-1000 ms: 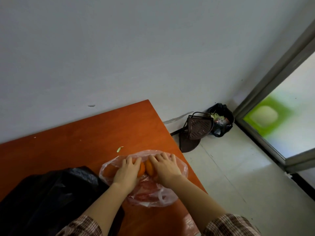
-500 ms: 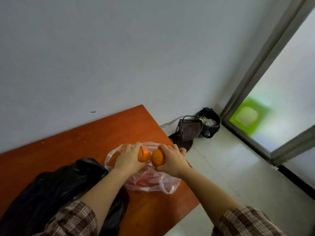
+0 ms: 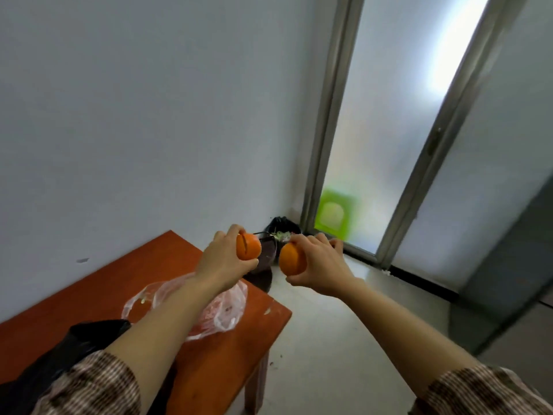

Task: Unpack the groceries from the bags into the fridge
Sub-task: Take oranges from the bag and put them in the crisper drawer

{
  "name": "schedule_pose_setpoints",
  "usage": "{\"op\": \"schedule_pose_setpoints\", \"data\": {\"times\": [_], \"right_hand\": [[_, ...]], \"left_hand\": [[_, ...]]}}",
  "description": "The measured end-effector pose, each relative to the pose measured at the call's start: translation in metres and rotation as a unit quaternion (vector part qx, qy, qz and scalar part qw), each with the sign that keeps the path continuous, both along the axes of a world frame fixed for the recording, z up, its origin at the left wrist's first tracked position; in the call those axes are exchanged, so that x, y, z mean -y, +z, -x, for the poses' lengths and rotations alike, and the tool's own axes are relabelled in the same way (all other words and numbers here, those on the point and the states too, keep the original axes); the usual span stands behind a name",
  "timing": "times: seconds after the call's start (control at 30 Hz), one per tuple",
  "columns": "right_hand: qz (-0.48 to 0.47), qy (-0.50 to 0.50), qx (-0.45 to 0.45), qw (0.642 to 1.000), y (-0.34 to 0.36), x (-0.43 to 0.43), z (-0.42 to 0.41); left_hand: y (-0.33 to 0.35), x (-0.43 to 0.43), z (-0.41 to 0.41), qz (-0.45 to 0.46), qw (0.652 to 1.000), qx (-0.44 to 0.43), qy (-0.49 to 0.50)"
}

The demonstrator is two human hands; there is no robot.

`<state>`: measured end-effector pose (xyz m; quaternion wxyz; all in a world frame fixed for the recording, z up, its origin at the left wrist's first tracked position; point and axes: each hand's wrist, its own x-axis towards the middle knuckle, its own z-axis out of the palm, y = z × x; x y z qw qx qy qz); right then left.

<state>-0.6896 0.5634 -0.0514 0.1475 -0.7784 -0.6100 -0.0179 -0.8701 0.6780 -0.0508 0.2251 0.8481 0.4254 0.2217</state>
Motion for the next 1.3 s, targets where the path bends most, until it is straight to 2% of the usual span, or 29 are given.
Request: {"op": "schedule_pose_setpoints", "data": {"times": [0.23, 0.47, 0.73, 0.93, 1.0, 1.13, 1.3], "right_hand": [[-0.062, -0.146, 0.046, 0.986, 0.072, 0.135, -0.099], [-0.082, -0.259, 0.145, 0.951, 0.130, 0.292, -0.203], [-0.072, -0.348, 0.235, 0.905, 0.176, 0.470, -0.333], [-0.032, -0.404, 0.278, 0.871, 0.187, 0.563, -0.423], [-0.025, -0.420, 0.279, 0.863, 0.188, 0.585, -0.453], [-0.024, -0.450, 0.285, 0.846, 0.192, 0.615, -0.521], [-0.040, -0.476, 0.290, 0.829, 0.203, 0.636, -0.610]], "left_hand": [[0.062, 0.083, -0.132, -0.049, 0.984, 0.078, -0.154], [0.110, 0.215, -0.286, -0.091, 0.942, 0.159, -0.282], [0.138, 0.373, -0.466, -0.112, 0.896, 0.186, -0.387], [0.168, 0.469, -0.577, -0.290, 0.843, 0.172, -0.419], [0.178, 0.492, -0.610, -0.323, 0.830, 0.173, -0.420], [0.191, 0.525, -0.683, -0.316, 0.828, 0.184, -0.426], [0.200, 0.555, -0.778, -0.241, 0.838, 0.223, -0.436]]}}
